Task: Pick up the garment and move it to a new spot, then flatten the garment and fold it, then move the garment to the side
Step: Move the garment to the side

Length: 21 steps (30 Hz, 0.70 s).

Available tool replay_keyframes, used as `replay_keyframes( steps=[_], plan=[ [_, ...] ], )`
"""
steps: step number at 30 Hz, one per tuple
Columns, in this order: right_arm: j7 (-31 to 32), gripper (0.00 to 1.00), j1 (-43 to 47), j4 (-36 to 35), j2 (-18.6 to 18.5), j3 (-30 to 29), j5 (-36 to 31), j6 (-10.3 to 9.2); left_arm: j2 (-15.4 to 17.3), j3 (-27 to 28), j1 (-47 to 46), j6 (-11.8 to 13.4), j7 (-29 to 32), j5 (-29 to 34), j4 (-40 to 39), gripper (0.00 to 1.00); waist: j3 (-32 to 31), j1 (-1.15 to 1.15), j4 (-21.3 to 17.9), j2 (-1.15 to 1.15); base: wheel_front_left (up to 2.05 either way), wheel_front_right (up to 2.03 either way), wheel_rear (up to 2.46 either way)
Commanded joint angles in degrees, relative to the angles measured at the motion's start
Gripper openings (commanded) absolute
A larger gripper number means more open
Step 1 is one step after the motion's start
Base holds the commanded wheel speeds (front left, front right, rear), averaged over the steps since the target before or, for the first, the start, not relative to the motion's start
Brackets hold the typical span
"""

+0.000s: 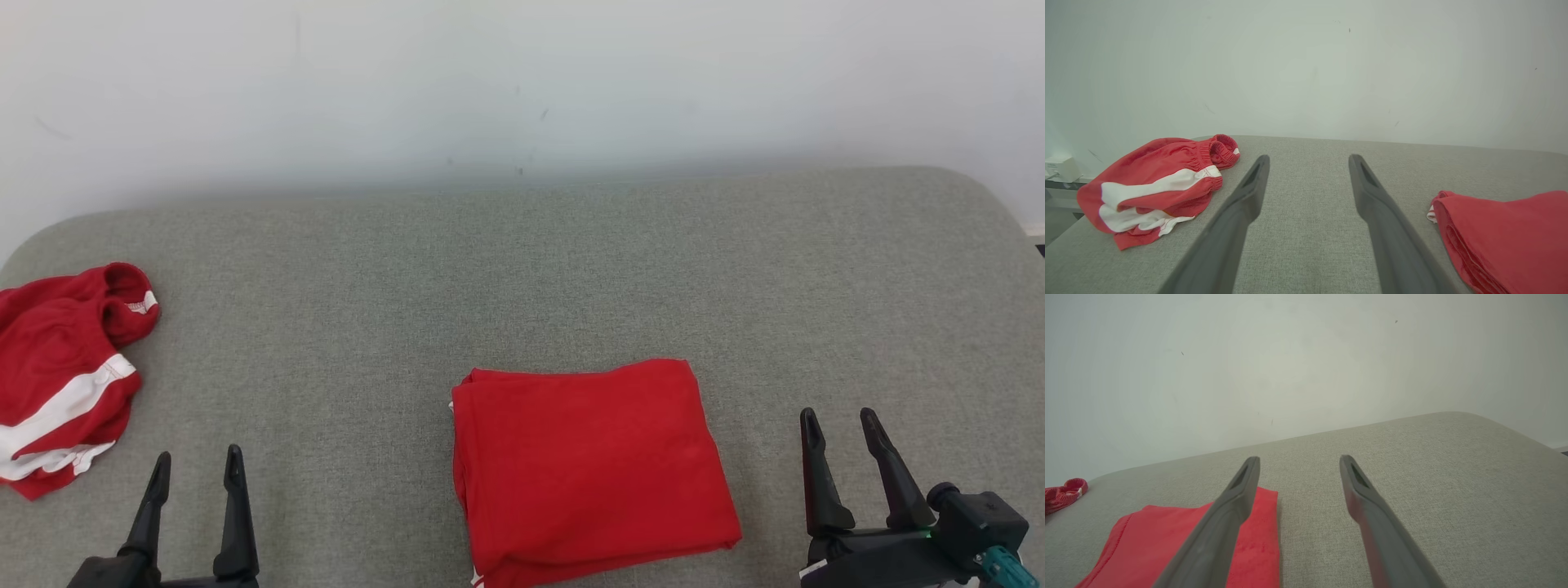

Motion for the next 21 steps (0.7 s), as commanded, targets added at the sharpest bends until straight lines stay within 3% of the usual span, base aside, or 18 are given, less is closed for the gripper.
replay_keyframes(
  steps=[1, 14, 21],
  plan=[
    [0.0, 1.00, 0.2, 0.1, -0.3, 0.1, 0.0, -0.14, -0.3, 0.1, 0.0, -0.3, -0.2, 0.3, -0.1, 1.00, 0.1, 0.00, 0.0, 0.00, 0.00, 0.00, 0.00],
    [0.0, 1.00, -1.3, 2.1, -1.1, 1.8, 0.1, -0.14, -1.2, 0.8, 0.3, -0.5, -0.2, 1.2, -0.4, 1.00, 0.4, 0.00, 0.3, 0.00, 0.00, 0.00, 0.00],
    [1.7, 1.00, -6.2, 7.8, -2.0, 4.6, 0.1, -0.14, -1.7, 0.2, -1.2, -0.8, -0.2, 1.3, 0.4, 1.00, 1.3, 0.00, 1.9, 0.00, 0.00, 0.00, 0.00]
  ],
)
